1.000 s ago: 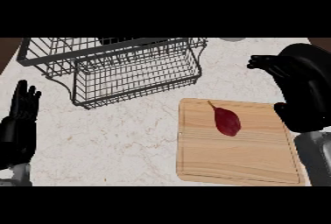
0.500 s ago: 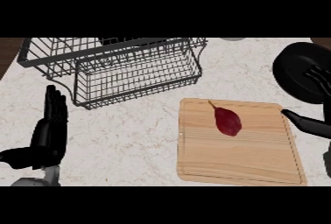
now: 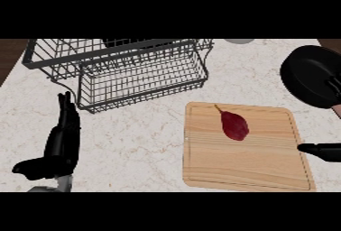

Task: Pick the pear from the cutting board and place it in the pot

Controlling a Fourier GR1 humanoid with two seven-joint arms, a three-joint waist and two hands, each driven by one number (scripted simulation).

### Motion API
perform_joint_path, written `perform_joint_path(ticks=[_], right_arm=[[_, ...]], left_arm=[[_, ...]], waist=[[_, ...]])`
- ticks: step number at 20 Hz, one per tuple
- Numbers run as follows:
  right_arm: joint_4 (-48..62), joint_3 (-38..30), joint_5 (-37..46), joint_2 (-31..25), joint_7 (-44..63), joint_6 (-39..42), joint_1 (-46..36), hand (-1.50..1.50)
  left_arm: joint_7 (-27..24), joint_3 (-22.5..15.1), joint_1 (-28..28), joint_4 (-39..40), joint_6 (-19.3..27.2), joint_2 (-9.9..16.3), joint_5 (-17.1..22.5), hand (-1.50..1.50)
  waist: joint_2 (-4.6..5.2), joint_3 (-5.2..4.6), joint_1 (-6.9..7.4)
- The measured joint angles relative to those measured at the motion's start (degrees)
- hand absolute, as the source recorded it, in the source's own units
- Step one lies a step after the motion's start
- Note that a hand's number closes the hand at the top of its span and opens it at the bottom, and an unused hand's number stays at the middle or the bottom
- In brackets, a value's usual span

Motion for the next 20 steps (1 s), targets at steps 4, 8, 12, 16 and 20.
perform_joint_path(ticks=[4, 8, 12, 16, 20], right_arm=[[-3.81, 4.99, 6.30, -5.69, 7.22, 2.54, 0.83, -1.50], [-7.85, 10.57, 12.43, -7.99, 15.59, 3.52, 0.81, -1.50], [-12.03, 14.84, 15.89, -6.56, 24.47, 4.16, -0.15, -1.50], [-10.47, 17.52, 19.16, -3.08, 29.26, 4.79, -3.31, -1.50], [-9.28, 18.64, 22.50, -1.58, 32.02, 6.44, -4.19, -1.50]], left_arm=[[0.47, -0.47, 0.05, -0.36, -0.44, 0.08, -0.29, 0.00], [0.29, -1.13, -0.24, 0.31, -1.32, -0.61, -0.41, 0.00], [1.04, -1.28, -0.77, 1.45, -1.97, -1.68, -0.63, 0.00], [1.32, -0.98, -1.21, 2.48, -2.11, -3.08, -1.90, 0.00], [2.39, -0.30, -0.80, 1.43, -3.15, -3.52, -2.53, 0.00]], waist=[[0.01, -0.16, 0.04], [0.11, -0.19, 0.20], [0.23, -0.25, 0.29], [0.35, -0.25, 0.49], [0.38, -0.24, 0.51]])
